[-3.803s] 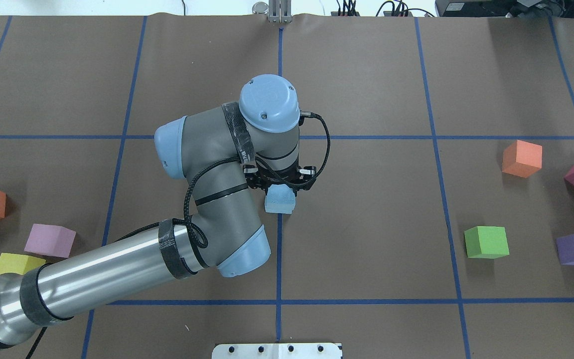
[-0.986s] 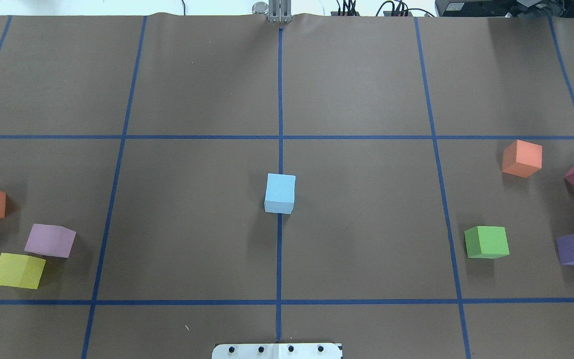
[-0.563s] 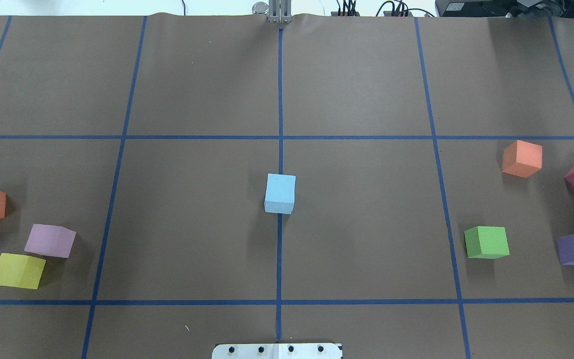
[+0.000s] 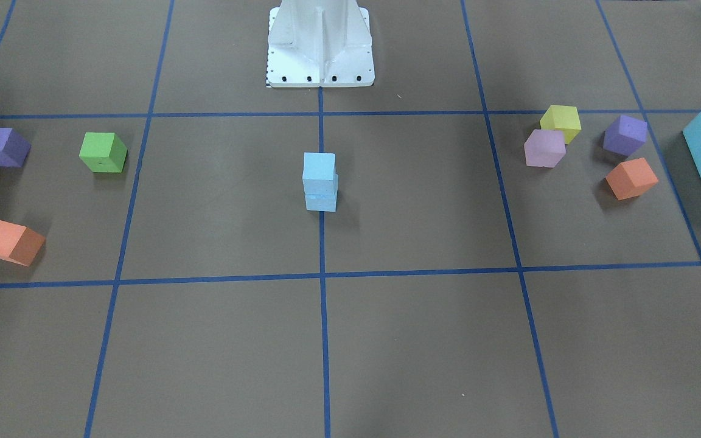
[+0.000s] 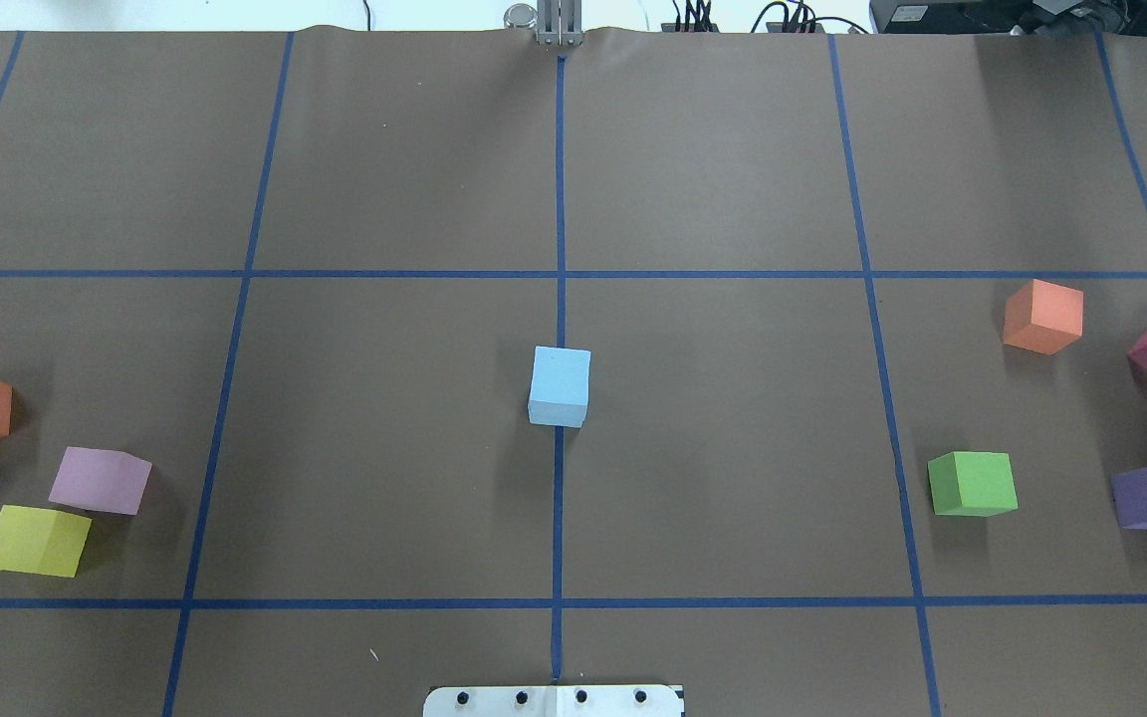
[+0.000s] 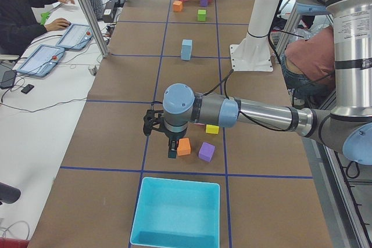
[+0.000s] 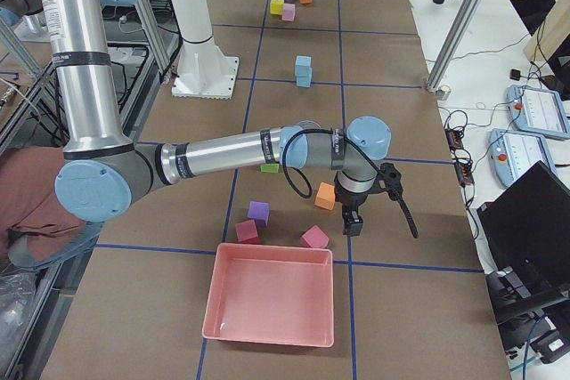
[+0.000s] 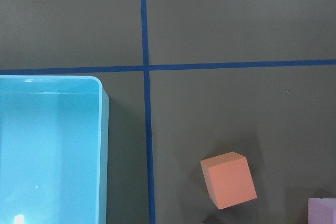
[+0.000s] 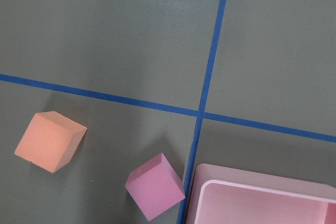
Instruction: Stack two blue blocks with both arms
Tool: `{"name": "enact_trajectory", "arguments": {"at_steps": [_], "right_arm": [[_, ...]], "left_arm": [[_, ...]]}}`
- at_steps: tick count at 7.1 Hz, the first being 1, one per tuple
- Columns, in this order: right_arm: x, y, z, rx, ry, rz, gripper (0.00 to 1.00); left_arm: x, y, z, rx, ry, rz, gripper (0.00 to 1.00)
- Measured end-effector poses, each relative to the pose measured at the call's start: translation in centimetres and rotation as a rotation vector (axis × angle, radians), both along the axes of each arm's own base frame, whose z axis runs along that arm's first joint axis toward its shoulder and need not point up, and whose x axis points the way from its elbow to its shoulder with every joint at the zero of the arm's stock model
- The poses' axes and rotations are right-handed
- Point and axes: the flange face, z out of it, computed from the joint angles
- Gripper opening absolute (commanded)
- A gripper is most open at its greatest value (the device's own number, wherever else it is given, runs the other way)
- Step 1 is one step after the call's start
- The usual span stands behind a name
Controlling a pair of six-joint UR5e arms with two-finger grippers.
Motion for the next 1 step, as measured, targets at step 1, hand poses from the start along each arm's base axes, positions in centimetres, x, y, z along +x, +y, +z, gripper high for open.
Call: {"name": "enact_trajectory", "arguments": {"at_steps": [1], "right_arm": [[0.00,0.02,0.10,-0.002,0.000,0.000,1.00]], "left_arm": [[0.05,-0.14,1.43,-0.010,0.000,0.006,0.98]]}}
